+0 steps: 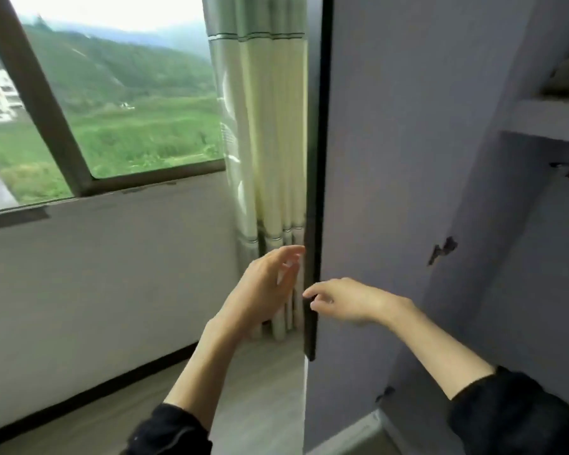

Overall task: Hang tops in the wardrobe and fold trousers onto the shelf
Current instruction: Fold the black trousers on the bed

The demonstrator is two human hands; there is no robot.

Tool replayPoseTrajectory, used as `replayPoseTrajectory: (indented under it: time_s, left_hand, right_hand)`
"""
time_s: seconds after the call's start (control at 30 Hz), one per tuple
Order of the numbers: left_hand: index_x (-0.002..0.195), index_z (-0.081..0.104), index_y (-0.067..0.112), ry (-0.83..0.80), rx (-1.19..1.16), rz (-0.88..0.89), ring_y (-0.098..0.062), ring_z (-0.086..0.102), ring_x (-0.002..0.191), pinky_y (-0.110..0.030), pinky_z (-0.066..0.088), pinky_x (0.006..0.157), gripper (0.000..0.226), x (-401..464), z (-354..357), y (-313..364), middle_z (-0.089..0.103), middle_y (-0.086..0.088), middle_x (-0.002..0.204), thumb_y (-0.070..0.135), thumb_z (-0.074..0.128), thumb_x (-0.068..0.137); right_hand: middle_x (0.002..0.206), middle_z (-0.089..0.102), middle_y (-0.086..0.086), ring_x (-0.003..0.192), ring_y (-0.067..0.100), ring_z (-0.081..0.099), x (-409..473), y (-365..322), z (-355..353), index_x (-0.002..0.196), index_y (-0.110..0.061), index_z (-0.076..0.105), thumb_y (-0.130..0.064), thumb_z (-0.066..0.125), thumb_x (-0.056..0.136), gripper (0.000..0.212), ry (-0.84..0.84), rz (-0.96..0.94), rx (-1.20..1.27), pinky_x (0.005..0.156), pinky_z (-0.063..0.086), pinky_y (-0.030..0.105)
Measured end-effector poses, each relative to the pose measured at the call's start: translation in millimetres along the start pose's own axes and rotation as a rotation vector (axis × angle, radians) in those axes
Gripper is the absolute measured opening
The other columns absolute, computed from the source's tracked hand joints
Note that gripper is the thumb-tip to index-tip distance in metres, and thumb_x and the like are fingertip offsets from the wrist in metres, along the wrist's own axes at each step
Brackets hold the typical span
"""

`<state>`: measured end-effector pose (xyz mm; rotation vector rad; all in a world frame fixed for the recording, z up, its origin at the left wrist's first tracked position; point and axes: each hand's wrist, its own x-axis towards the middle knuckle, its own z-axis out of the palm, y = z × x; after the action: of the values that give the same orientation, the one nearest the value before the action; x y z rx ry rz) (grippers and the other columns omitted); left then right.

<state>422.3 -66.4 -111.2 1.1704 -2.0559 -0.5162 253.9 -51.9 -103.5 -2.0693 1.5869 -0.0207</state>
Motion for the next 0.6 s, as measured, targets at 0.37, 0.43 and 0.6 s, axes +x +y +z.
replayPoseTrajectory:
  time_s: [0.37,0.43,0.6]
  left_hand:
    - [0.129,0.052,0.019,0.241,0.138,-0.659,-0.01,0.056,0.092,-0.018,0.041,0.087,0.033,-93.5,-163.0,-211.4,0.058,0.005,0.11,0.018,0.047,0.097]
    - [0.129,0.052,0.019,0.323,0.157,-0.76,-0.009,0.055,0.09,-0.019,0.041,0.086,0.033,-101.6,-194.6,-249.3,0.058,0.004,0.111,0.018,0.047,0.096]
    - [0.128,0.052,0.021,0.543,0.182,-0.987,-0.009,0.055,0.098,-0.02,0.041,0.088,0.032,-130.3,-266.7,-314.3,0.058,0.005,0.116,0.018,0.045,0.097]
  right_hand:
    - [0.125,0.061,-0.003,0.118,0.019,0.053,221.1,-210.2,77.4,0.137,-0.025,0.045,-0.031,0.043,0.097,0.041,-0.146,-0.439,-0.116,0.101,0.041,0.032]
    - [0.126,0.06,-0.002,0.118,0.019,0.053,272.7,-257.1,87.1,0.137,-0.025,0.045,-0.032,0.043,0.098,0.041,-0.177,-0.541,-0.151,0.101,0.041,0.032]
    - [0.131,0.056,-0.001,0.119,0.025,0.051,363.2,-374.5,111.4,0.139,-0.028,0.039,-0.036,0.038,0.098,0.041,-0.214,-0.767,-0.301,0.098,0.042,0.035]
